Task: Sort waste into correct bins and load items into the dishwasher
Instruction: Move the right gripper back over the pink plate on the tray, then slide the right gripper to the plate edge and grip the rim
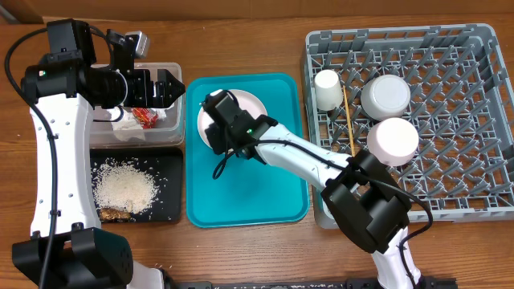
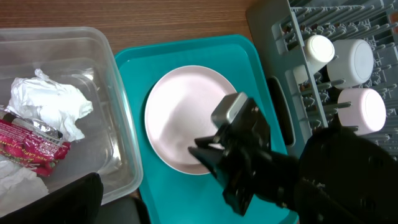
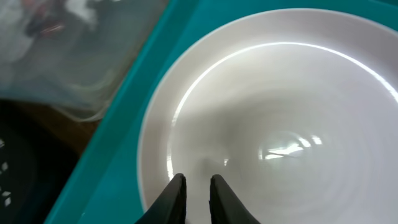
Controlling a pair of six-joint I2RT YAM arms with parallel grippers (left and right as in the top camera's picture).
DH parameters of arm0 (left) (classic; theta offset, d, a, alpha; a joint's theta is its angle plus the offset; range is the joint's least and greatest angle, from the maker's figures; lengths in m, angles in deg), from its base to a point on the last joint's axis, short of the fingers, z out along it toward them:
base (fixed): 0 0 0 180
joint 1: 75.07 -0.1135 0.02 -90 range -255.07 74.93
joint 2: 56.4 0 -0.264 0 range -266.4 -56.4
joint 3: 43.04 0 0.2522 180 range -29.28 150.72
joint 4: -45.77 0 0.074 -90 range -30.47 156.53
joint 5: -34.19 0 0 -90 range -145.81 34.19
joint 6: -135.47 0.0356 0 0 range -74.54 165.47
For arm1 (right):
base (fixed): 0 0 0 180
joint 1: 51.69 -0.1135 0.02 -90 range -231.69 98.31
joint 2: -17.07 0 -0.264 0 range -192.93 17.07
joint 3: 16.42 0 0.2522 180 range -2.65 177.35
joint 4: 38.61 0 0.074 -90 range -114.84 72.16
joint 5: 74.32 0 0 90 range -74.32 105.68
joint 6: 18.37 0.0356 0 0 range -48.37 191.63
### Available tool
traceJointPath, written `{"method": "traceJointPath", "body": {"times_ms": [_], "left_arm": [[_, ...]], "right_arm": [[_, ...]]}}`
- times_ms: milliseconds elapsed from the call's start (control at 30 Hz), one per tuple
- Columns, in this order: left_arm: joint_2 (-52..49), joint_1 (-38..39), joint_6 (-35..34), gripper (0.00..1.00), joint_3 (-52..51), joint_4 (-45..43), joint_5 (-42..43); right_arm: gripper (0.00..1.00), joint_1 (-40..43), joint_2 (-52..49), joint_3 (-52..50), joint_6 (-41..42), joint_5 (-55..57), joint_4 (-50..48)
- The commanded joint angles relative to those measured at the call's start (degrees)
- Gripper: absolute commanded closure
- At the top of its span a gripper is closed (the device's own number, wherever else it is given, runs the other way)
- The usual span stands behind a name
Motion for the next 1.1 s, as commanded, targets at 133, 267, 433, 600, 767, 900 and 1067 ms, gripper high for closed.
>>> {"method": "traceJointPath", "body": {"times_ms": [133, 267, 433, 600, 767, 900, 1067], "left_arm": [[0.4, 0.4, -0.4, 0.0, 1.5, 0.0, -0.1], [0.4, 0.4, -0.4, 0.0, 1.5, 0.0, -0.1], [0.4, 0.4, -0.4, 0.0, 1.5, 0.0, -0.1], [0.4, 0.4, -0.4, 0.0, 1.5, 0.0, -0.1], [0.4, 0.4, -0.4, 0.0, 1.5, 0.0, -0.1], [0.4, 0.4, -0.4, 0.0, 1.5, 0.0, -0.1], [0.4, 0.4, -0.4, 0.0, 1.5, 0.0, -0.1]], "right_arm": [[0.91, 3.7, -0.5, -0.1, 3.1, 3.9, 2.4], [0.94, 5.0, -0.9, -0.1, 3.1, 4.0, 3.5], [0.96, 6.1, -2.4, -0.1, 6.7, 7.9, 4.9], [0.96, 6.2, -4.1, -0.1, 7.2, 10.6, 5.2], [0.96, 6.3, -4.2, -0.1, 12.2, 18.4, 8.5], [0.96, 6.3, -4.2, -0.1, 14.4, 22.4, 11.9], [0.96, 6.4, -4.0, 0.0, 14.5, 24.9, 14.4]]}}
